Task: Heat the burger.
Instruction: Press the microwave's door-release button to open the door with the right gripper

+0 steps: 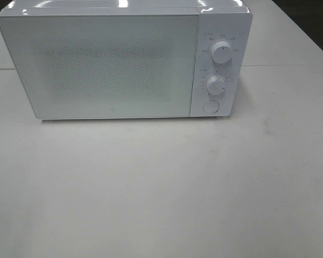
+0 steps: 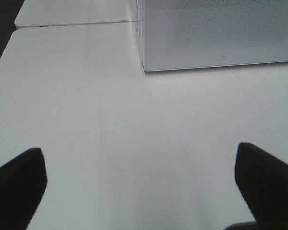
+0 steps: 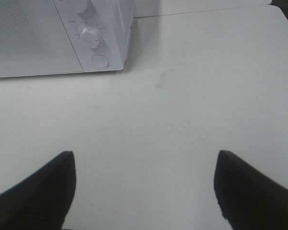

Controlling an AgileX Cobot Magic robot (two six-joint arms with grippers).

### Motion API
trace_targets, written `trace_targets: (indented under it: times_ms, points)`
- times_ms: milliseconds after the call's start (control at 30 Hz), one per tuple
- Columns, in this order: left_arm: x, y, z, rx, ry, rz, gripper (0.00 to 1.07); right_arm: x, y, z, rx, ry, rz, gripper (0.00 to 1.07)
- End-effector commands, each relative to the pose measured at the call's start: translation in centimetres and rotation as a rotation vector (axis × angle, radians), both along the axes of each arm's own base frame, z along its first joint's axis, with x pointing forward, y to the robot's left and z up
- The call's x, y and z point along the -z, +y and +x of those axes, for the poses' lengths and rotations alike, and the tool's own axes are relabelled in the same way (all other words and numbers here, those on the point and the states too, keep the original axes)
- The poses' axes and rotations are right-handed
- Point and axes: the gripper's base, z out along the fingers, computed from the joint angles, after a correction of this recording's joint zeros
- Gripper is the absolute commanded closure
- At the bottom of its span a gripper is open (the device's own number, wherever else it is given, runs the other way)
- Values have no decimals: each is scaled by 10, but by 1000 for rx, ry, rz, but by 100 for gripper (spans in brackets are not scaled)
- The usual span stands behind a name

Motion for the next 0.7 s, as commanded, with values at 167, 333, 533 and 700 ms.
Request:
trace_targets:
  times_ms: [167,333,533,700]
  points:
    - [0,0,-3,-1,-29,-5,7,-13,2,20,9,-45,12,31]
    - [0,0,-3,-1,-29,-5,7,-22,3,46,12,-72,16,31]
    - [0,0,-3,-1,-29,-5,7,-26,5,73,15,-80,15,31]
    - [0,0,-3,-1,-29,-5,7,-24,6,92,17,-57,13,31]
